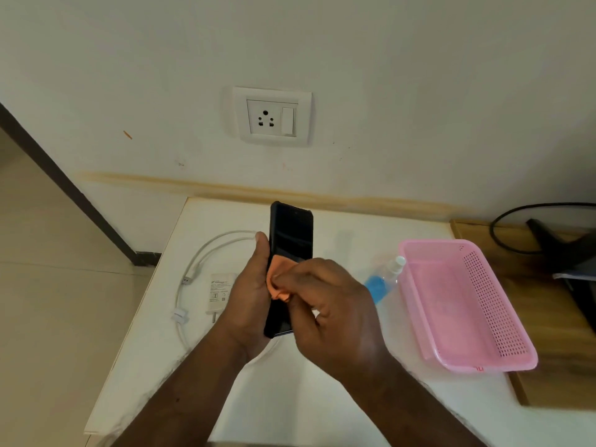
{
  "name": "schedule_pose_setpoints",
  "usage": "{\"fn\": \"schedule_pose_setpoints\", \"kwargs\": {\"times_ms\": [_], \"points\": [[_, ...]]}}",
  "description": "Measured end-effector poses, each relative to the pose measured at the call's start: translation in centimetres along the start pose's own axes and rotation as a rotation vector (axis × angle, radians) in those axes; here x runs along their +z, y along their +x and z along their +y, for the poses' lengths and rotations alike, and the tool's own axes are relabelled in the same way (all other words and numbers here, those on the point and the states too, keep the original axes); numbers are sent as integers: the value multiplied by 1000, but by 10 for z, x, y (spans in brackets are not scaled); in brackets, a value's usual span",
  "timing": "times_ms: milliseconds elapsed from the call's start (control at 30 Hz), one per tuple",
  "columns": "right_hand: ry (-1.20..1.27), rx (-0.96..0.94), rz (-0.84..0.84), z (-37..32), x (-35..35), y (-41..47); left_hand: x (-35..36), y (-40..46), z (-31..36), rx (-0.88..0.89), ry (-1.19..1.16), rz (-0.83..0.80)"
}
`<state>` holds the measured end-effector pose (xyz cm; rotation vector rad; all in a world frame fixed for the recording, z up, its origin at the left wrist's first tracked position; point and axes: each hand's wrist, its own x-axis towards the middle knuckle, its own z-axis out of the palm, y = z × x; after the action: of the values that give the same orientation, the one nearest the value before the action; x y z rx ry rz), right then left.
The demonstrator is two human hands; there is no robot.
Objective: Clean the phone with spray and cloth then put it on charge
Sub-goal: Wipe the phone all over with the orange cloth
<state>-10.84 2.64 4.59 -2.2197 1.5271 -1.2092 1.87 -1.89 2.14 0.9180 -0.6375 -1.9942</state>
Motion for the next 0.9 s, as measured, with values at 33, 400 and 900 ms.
{"fn": "schedule_pose_setpoints", "kwargs": {"times_ms": [33,400,900], "points": [[-23,-35,-1,-2,1,-1,0,0,0,6,-11,-5],[-157,126,7,11,-16,9,6,-3,-1,1,-69,-51],[-175,207,-57,15,-21,12,9,-3,0,11,-73,-90]]}}
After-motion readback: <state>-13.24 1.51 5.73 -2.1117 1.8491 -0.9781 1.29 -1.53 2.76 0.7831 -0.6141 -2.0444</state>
